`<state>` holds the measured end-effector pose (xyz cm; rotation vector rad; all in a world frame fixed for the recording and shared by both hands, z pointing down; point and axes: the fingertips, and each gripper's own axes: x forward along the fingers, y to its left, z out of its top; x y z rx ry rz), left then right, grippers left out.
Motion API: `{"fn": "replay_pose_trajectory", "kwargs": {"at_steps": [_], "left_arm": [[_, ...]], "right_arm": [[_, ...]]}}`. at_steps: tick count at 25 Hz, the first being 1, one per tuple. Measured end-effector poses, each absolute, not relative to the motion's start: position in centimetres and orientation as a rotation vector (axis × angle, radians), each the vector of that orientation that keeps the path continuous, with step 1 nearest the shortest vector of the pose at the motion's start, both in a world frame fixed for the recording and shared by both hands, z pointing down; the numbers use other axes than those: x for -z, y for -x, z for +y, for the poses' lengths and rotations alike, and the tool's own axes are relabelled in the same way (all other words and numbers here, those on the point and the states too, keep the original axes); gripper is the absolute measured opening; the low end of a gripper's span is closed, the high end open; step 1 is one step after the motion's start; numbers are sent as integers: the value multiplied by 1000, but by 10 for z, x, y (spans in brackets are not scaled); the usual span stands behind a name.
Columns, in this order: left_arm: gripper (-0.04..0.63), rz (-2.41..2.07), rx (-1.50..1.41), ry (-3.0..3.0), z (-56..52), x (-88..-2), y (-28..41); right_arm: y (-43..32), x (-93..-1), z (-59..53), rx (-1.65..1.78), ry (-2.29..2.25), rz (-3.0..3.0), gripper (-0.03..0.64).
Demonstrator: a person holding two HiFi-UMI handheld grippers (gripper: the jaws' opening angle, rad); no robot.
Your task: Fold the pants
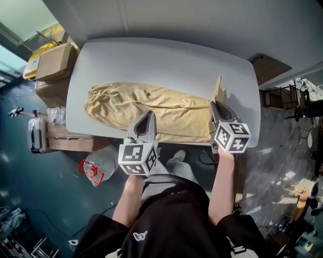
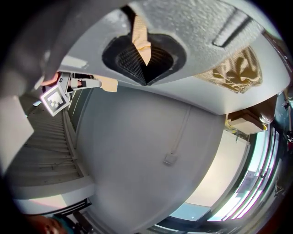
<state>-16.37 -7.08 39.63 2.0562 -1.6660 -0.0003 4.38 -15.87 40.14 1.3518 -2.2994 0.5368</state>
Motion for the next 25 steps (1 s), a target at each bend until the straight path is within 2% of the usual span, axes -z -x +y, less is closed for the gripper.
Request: {"fn": "replay_pose_trajectory", "kwargs": {"at_steps": [9,19,21,23,25], "left_arm": [[4,-1772,5,-1907,-46,-404,251],[4,-1664,-148,-1877,-33,-469,260],[3,-1655,-159,-1863,-34,-474,257],[3,-1650,-159,-1858,-35,-475,254],[3,-1643,-154,-1860,-34,-474,253]], "right_arm": [[107,-460,-119,-562,-974,-2331,51],[137,-564,-76,-663,-913,-2235,60],[143,-576,-69,-676,-898,-2250,92],[152,-584,-60,-716,-849,-2261,162],[157,-588,-53,-753,-809,-2265,195]]}}
